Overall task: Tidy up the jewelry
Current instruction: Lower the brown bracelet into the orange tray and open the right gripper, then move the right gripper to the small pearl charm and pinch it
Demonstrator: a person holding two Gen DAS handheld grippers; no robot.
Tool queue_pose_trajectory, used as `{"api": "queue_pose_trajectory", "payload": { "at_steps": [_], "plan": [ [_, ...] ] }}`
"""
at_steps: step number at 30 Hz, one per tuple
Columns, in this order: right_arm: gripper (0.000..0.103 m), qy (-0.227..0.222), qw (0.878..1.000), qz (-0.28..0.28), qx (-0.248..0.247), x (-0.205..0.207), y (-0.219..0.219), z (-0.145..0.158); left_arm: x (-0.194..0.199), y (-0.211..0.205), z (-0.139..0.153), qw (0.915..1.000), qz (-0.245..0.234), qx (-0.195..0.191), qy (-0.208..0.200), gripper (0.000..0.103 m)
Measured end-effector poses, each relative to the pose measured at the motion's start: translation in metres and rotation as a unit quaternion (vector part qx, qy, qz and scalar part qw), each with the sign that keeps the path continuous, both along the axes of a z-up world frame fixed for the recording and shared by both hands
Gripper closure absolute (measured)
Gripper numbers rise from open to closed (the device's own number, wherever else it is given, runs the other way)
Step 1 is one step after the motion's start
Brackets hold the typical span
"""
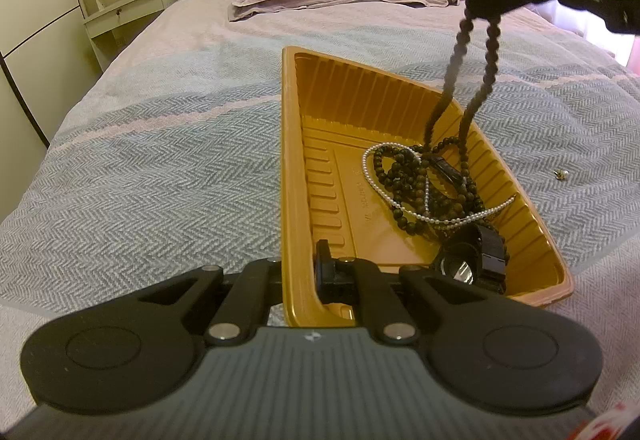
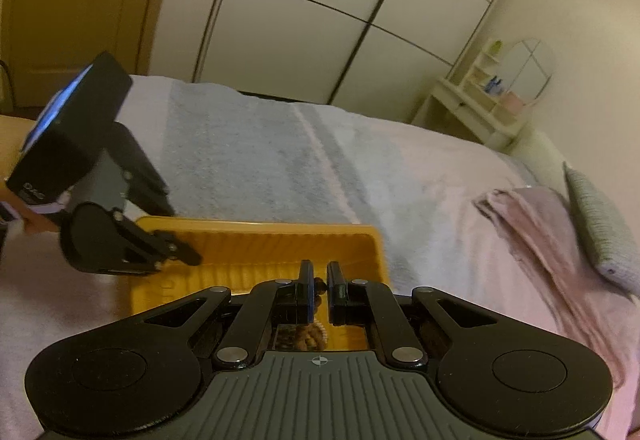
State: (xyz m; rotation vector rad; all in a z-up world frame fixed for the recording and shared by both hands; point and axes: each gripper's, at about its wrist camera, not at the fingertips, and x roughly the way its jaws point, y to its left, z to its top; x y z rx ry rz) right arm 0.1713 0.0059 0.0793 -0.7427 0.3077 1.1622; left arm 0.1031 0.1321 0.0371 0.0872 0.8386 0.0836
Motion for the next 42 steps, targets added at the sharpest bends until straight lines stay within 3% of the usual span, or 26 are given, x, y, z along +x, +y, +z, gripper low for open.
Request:
{"api": "queue_pose_trajectory", "payload": {
  "at_steps": [5, 10, 16, 24, 29, 33, 38, 41, 42],
  "plan": [
    [0.097, 0.018, 1.0, -0.005, -0.005, 0.002, -0.001, -0.004, 0.0, 0.0, 0.0, 1.0, 0.0, 0.0, 0.0, 0.099],
    [0.097, 0.111, 0.993, -0.009, 0.04, 0.016, -0.01, 0.005, 0.0, 0.0, 0.0, 1.0, 0.0, 0.0, 0.0, 0.099],
    [0.097, 0.111, 0.993, -0.032, 0.016, 0.022, -0.007, -0.003, 0.0, 0.0, 0.0, 1.0, 0.0, 0.0, 0.0, 0.099],
    [0.097, 0.13, 0.988, -0.065, 0.049, 0.039, -0.021, -0.001, 0.0, 0.0, 0.0, 1.0, 0.0, -0.001, 0.0, 0.099],
    [0.097, 0.12, 0.987, -0.096, 0.052, 0.037, -0.039, -0.002, 0.0, 0.0, 0.0, 1.0, 0.0, -0.001, 0.0, 0.099],
    [0.096, 0.127, 0.979, -0.148, 0.057, 0.036, -0.072, -0.016, -0.001, 0.0, 0.0, 1.0, 0.0, 0.0, -0.001, 0.099],
    [0.094, 0.17, 0.957, -0.223, 0.07, 0.037, -0.12, -0.045, -0.001, 0.0, 0.0, 1.0, 0.001, 0.003, -0.002, 0.099],
    [0.082, 0.193, 0.941, -0.266, 0.083, 0.034, -0.149, -0.064, -0.002, 0.0, 0.0, 1.0, 0.001, 0.003, -0.002, 0.099],
    [0.063, 0.207, 0.934, -0.278, 0.092, 0.034, -0.158, -0.07, -0.002, 0.001, 0.0, 1.0, 0.001, 0.003, -0.001, 0.099]
  ]
}}
